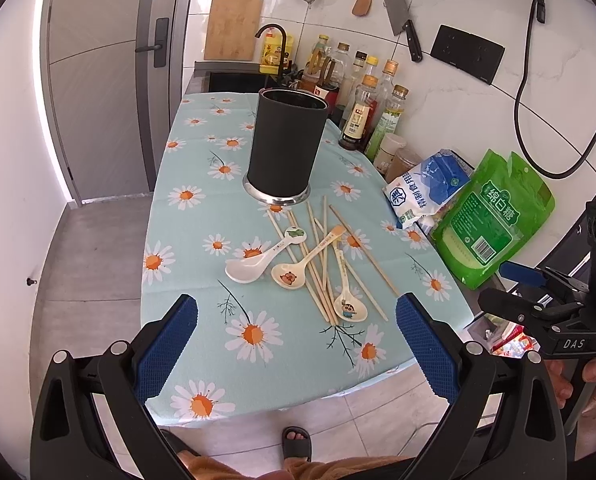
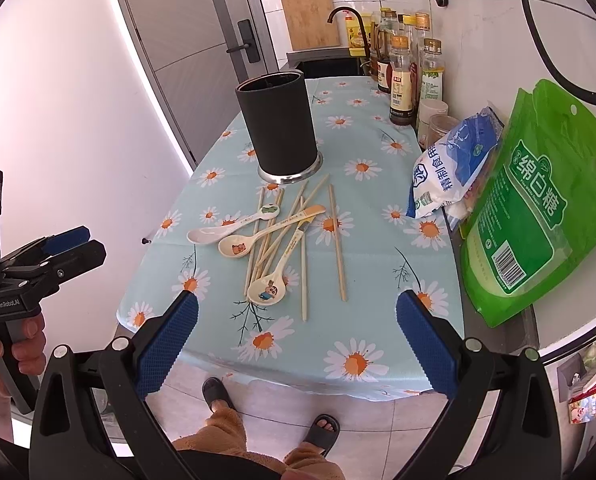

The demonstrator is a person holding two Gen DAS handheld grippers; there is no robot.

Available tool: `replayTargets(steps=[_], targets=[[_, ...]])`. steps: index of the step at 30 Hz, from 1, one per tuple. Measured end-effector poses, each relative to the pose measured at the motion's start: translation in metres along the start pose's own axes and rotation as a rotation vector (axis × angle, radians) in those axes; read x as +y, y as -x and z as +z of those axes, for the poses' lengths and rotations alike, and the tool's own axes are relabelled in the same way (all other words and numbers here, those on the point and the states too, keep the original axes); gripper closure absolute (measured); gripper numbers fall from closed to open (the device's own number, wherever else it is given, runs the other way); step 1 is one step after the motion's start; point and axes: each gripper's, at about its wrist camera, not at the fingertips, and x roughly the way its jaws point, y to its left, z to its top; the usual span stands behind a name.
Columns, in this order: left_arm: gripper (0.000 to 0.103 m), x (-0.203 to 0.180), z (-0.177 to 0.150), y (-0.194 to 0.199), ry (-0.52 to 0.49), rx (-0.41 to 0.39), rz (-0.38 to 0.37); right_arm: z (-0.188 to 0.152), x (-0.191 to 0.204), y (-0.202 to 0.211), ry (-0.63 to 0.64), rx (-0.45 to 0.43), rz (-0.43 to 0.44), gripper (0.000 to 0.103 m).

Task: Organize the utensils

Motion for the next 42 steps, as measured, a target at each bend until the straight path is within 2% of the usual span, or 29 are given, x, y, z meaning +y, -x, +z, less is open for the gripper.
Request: replayTargets(steps=[42], targets=[[0.006, -0.0077, -0.0065, 0.0028, 0.006, 0.012, -0.028, -0.0018, 0.0054, -0.0055, 0.01, 0.035, 0.013, 0.004]])
